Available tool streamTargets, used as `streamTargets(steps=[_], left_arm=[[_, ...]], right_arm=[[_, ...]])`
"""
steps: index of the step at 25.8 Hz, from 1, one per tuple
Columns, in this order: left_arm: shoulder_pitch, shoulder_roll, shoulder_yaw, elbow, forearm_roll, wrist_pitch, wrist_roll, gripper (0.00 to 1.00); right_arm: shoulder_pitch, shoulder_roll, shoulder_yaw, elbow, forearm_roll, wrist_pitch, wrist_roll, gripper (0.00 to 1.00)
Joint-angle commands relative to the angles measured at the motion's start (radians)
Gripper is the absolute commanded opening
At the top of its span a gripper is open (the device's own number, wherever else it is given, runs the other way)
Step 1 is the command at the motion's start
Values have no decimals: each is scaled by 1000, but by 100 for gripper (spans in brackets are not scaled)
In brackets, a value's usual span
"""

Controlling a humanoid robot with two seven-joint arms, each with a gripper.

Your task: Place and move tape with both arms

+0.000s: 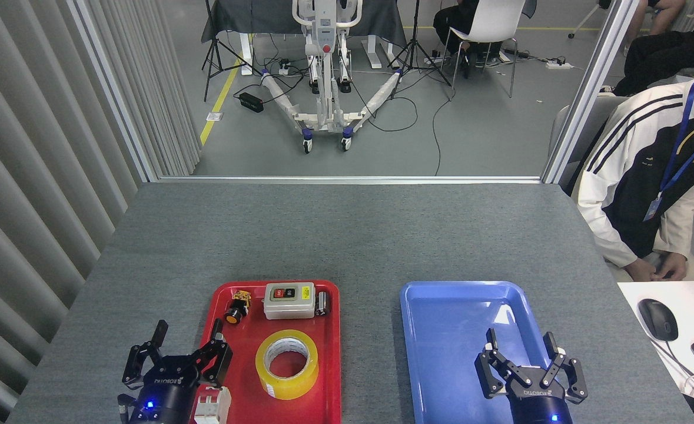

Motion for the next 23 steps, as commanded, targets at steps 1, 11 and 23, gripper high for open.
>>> streamTargets(steps=[1,11,23], left_arm=[[0,1,5,7,0,-13,0,100],[2,-3,-2,4,11,-10,5,100],[0,3,-15,10,13,-21,-6,100]], right_arm=[[1,-1,0,0,0,3,2,100],[1,2,0,2,0,4,2,100],[2,4,2,2,2,6,2,100]])
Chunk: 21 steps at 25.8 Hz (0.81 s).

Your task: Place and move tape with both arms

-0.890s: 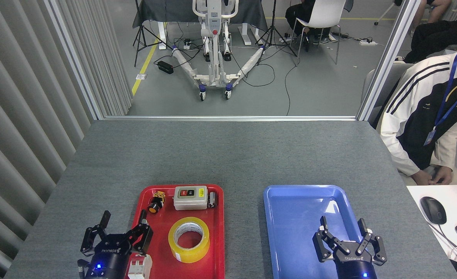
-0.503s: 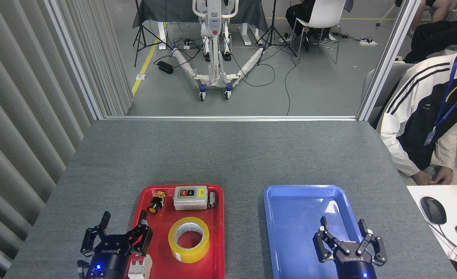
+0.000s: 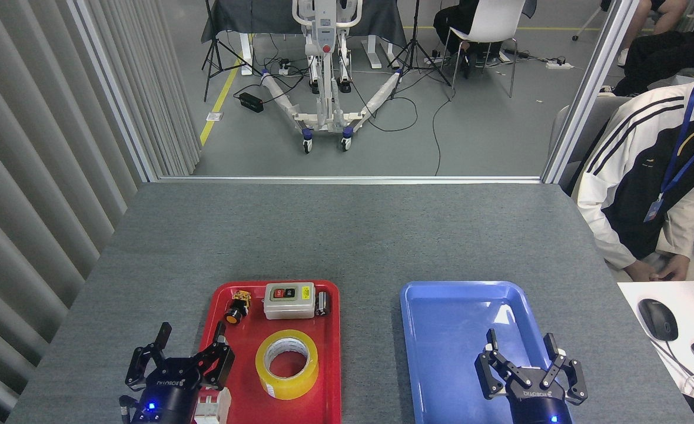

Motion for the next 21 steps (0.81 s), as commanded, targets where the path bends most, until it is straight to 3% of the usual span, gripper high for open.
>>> streamTargets(steps=[1,6,9,13,18,21], left_arm=[[0,3,-20,-4,0,0,-2,100],[-10,-2,-49,-11,5,2,-11,100],[-60,0,-72,-17,15,13,-80,100],[-174,21,-181,15,37,11,-341,100],[-240,32,-198,30,46,10,-729,100],[-275,30,-198,38,46,11,-879,100]], right_arm=[[0,1,1,0,0,1,-2,100],[0,2,2,0,2,1,-2,100],[0,12,2,2,3,1,-4,100],[0,16,2,2,5,-1,-4,100],[0,29,2,2,6,-1,-4,100],[0,32,2,5,9,-1,-4,100]])
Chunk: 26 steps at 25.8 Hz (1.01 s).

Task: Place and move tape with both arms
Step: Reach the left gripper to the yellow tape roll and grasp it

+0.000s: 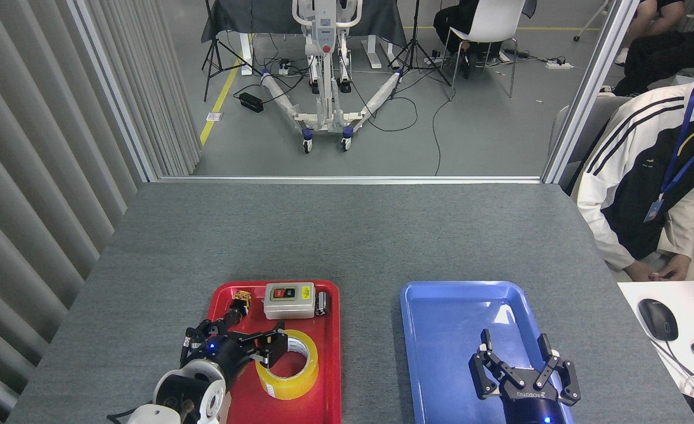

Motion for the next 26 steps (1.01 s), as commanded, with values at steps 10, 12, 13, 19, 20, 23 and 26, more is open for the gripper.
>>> streamTargets(steps=[10,12,13,19,20,23,26], left_arm=[[-157,-1,-6,222,1,-3,-373,100],[-157,-3,-6,234,1,2,-373,100],[-157,-3,-6,239,2,2,-373,99],[-157,-9,-33,241,3,-12,-375,57],[-157,-9,-41,242,5,-15,-376,39],[-158,-10,-62,261,24,-89,-378,0],[-180,-9,-61,279,35,-193,-378,0]], right_arm=[[0,12,0,8,15,-1,0,100],[0,17,0,10,15,-1,0,100],[0,17,0,13,15,-1,0,100],[0,17,0,14,15,-1,0,100],[0,17,0,14,15,-1,0,100],[0,17,0,14,15,-1,-1,100],[0,17,0,14,15,-3,-3,100]])
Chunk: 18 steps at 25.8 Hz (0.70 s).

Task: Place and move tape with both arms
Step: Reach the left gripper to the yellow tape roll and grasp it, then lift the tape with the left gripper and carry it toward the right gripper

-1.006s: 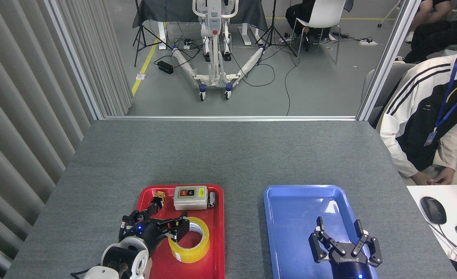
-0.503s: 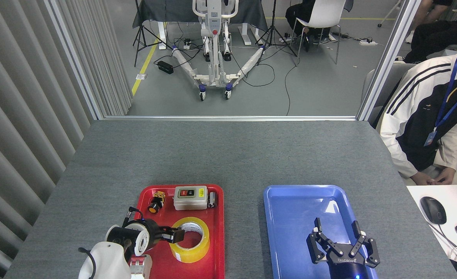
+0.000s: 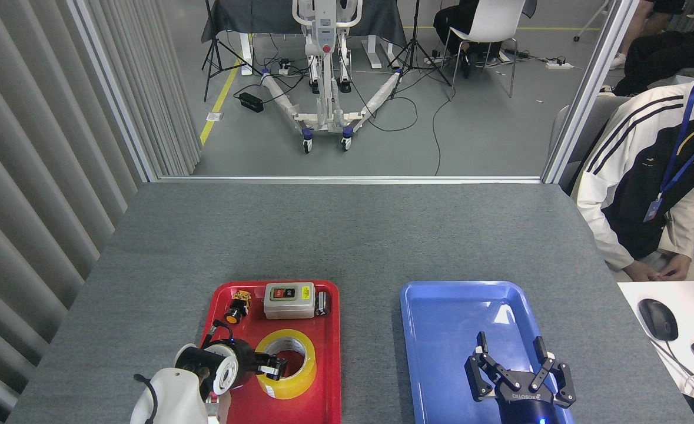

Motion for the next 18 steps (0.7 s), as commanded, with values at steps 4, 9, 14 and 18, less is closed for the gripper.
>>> streamTargets(steps=[4,9,14,18], left_arm=[[-21,-1,6,1,96,-121,3,0],[-21,-47,105,-60,337,-360,89,0],[-21,-130,144,79,509,-670,286,0],[-19,-145,107,99,518,-670,378,0]], right_arm=[[0,0,0,0,0,-1,-2,100],[0,0,0,-1,1,-3,-7,100],[0,0,2,-1,1,-7,-8,100],[3,-3,2,-4,24,-44,-57,100]])
